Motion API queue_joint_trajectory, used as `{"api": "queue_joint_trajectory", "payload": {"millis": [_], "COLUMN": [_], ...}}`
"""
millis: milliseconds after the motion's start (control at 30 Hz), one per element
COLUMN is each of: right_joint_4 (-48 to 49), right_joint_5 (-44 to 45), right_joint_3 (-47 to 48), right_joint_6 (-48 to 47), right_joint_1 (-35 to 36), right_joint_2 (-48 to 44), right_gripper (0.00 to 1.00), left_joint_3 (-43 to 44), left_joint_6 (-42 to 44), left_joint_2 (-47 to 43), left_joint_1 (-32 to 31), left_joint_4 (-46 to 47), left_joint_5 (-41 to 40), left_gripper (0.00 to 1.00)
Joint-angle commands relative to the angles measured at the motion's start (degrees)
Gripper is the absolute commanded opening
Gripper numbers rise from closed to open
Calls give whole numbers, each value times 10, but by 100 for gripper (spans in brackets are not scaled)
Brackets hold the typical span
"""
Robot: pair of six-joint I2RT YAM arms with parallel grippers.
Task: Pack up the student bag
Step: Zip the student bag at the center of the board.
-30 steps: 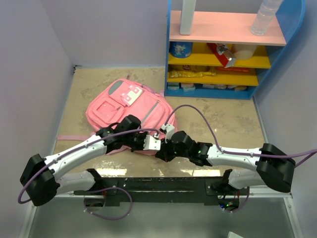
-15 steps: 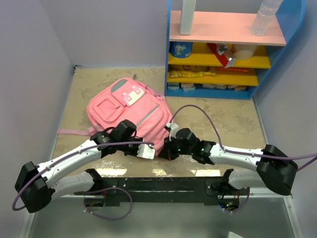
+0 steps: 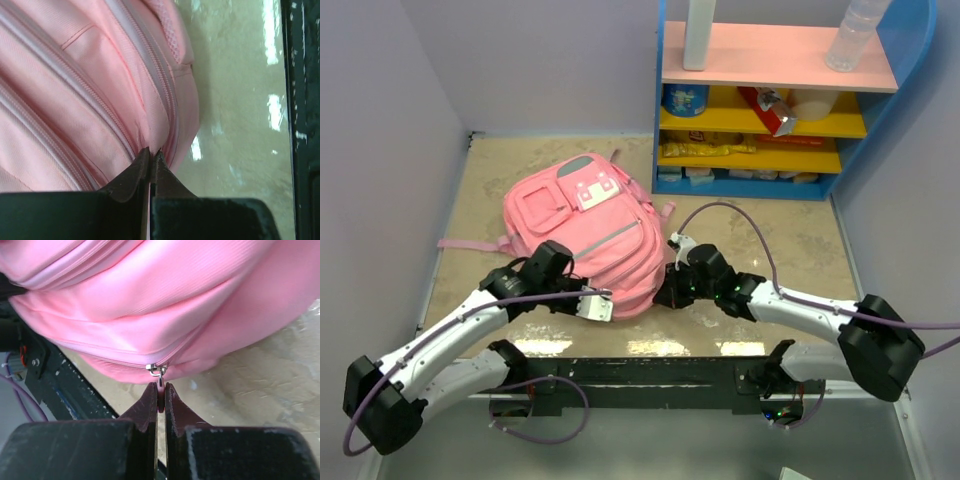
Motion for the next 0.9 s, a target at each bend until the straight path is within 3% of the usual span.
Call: {"api": "queue_joint_trajectory", "payload": {"millis": [0, 267, 600, 867], "right_joint_4": [-60, -46, 10, 12], "right_joint_5": [-5, -5, -7, 16], "right_joint_3": [30, 103, 199, 281], "right_joint_6": [-34, -82, -124, -142], "right_joint_1": [-38, -61, -131, -137], "right_joint_2": [29, 93, 208, 277], "right_gripper": [0, 0, 0, 0], "left_joint_3": [30, 7, -18, 54], "left_joint_6": [79, 96, 172, 195], "left_joint_2": [-33, -82, -98, -47], "left_joint_1": [78, 113, 234, 301], "left_joint_4": [-138, -189, -215, -226], "left_joint_5": [-57, -81, -117, -83], "left_gripper": [0, 0, 0, 0]}}
